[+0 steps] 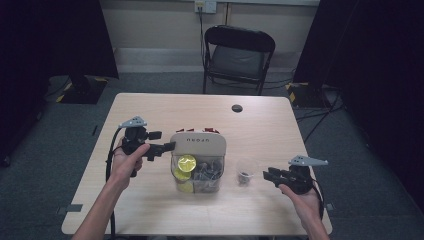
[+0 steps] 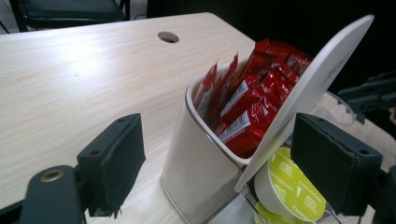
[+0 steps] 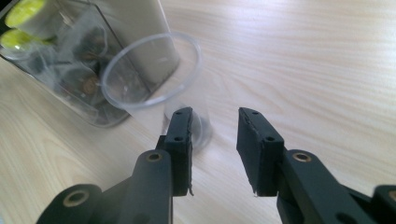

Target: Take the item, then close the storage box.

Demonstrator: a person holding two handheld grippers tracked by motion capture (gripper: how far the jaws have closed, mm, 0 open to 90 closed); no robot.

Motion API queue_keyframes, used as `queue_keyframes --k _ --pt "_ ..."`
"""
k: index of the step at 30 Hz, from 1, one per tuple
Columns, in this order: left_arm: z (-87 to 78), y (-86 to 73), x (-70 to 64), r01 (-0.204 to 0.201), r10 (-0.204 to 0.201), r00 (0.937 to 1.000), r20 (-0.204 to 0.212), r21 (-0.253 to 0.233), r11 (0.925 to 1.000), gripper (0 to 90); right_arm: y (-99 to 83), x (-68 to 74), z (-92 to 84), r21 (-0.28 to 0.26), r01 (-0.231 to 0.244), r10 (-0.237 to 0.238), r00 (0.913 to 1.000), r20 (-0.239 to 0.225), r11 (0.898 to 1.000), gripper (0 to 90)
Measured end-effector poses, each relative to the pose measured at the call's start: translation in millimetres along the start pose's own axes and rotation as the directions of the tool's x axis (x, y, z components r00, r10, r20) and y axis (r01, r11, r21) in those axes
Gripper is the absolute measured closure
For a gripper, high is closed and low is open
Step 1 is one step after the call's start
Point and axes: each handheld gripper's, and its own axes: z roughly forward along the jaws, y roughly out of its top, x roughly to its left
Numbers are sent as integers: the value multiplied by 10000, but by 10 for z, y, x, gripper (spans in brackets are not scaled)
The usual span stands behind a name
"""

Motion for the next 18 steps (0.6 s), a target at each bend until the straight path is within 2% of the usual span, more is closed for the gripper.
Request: queue_keyframes --k 5,7,10,14,18 --pt "-75 27 61 185 -185 9998 -17 -335 9993 167 -80 -34 58 230 -78 75 9999 127 9997 639" --pt "-93 30 90 199 -214 9991 -365 -409 9990 170 -109 -38 80 340 -49 44 9999 136 9994 635" --pt "-132 26 143 569 -590 9979 -283 -701 9959 170 -144 -56 95 421 -78 71 9998 166 9991 623" --pt "-137 26 180 618 -665 9960 -605 -762 9952 170 -176 -84 110 471 -139 125 9995 285 9988 574" --pt "-65 24 201 656 -716 9934 -897 -681 9955 170 -202 -106 143 589 -159 127 9985 536 9981 499"
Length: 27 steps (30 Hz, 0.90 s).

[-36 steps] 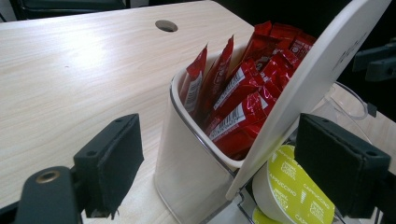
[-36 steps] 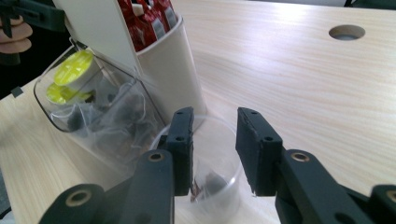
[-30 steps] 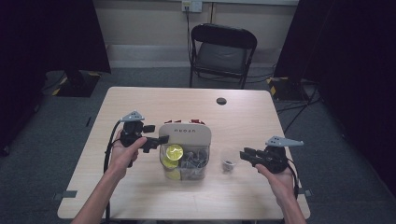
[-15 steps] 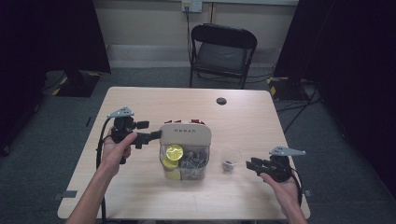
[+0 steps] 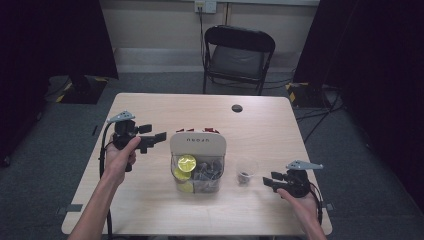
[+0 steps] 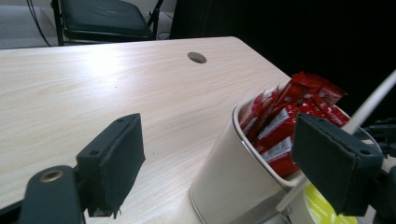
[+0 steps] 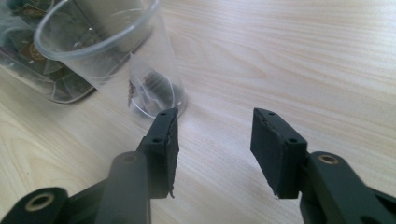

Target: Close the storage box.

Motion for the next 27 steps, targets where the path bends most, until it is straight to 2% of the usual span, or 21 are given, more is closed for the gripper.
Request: queue_keyframes --k 8,12,21,27 --pt "111 -5 10 71 -70 9997 -215 36 10000 170 -51 -23 84 408 -38 13 9982 596 9992 363" --pt "184 -5 18 80 -78 9998 -160 164 9998 173 -83 -41 120 710 -112 54 9966 816 9974 347" --pt "193 35 -67 -175 172 9997 173 207 9996 174 -141 -11 164 1061 213 -374 9877 1517 9941 290" --pt "160 55 -122 -319 317 9994 137 149 9994 198 -211 -23 154 1070 266 -453 9833 1761 9939 219"
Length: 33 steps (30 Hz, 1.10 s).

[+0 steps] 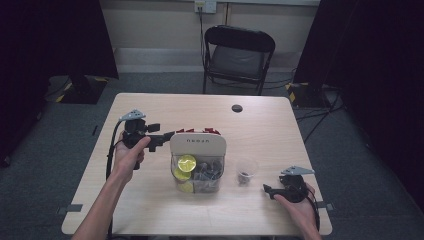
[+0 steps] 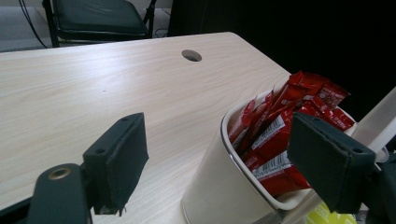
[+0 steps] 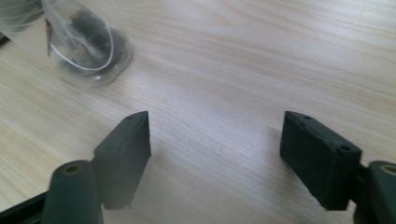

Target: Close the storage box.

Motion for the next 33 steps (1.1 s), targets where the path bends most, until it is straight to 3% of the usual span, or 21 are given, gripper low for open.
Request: queue_keyframes --k 7,12,33 --pt "-17 4 -33 -112 112 9999 129 38 9999 198 -38 30 52 -310 408 -392 9980 489 9987 162" --pt "-4 5 -50 -134 132 9997 223 68 9999 198 -79 16 62 -663 446 -419 9982 422 9968 143" --pt "-69 -88 -160 -511 489 9978 448 492 9975 193 -78 20 61 -655 426 -396 9981 468 9969 142"
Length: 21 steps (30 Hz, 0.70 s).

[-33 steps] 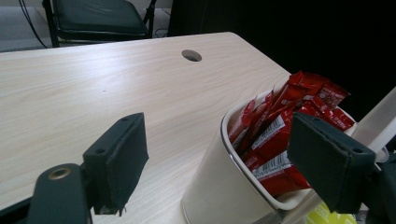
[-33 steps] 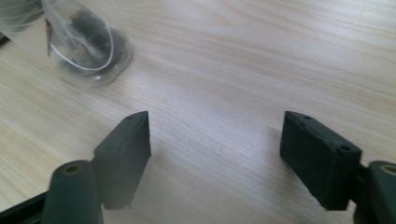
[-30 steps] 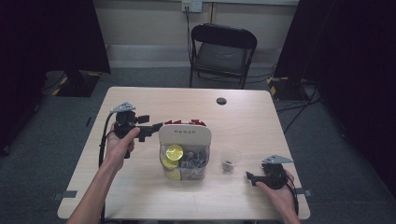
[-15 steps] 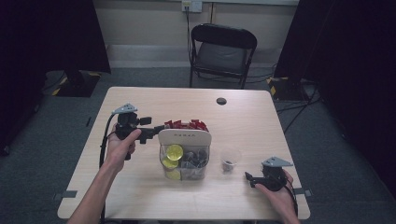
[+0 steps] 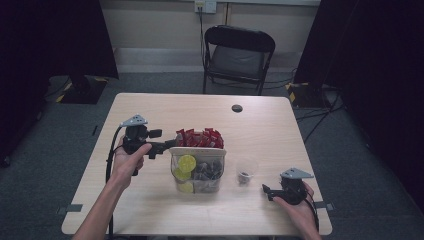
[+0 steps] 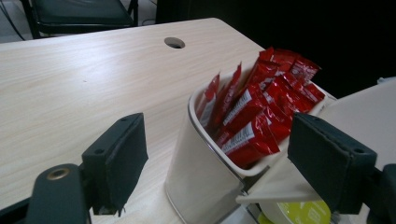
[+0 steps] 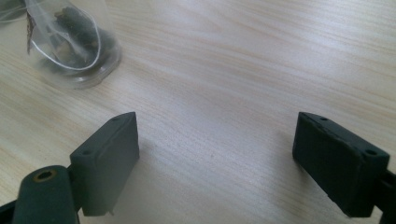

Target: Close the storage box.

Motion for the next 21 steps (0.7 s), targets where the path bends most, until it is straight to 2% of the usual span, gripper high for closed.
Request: queue_keyframes --k 2,7,11,16,21 --pt "4 -14 -8 -13 13 10000 6 69 10000 190 0 0 1 0 -3 3 10000 7 10000 142" --pt "15 -28 -43 -75 61 9992 384 351 9994 178 2 1 2 3 -35 35 10000 -2 10000 142" --pt "-5 -15 -126 -487 472 9983 337 451 9978 177 2 1 2 0 -23 23 10000 1 10000 142" --pt "-6 -96 -116 -526 499 9971 577 462 9975 157 2 0 3 3 -17 17 10000 -1 10000 141" --pt "13 -170 -71 -357 328 9983 477 632 9974 155 6 -4 8 3 0 0 10000 -3 10000 141"
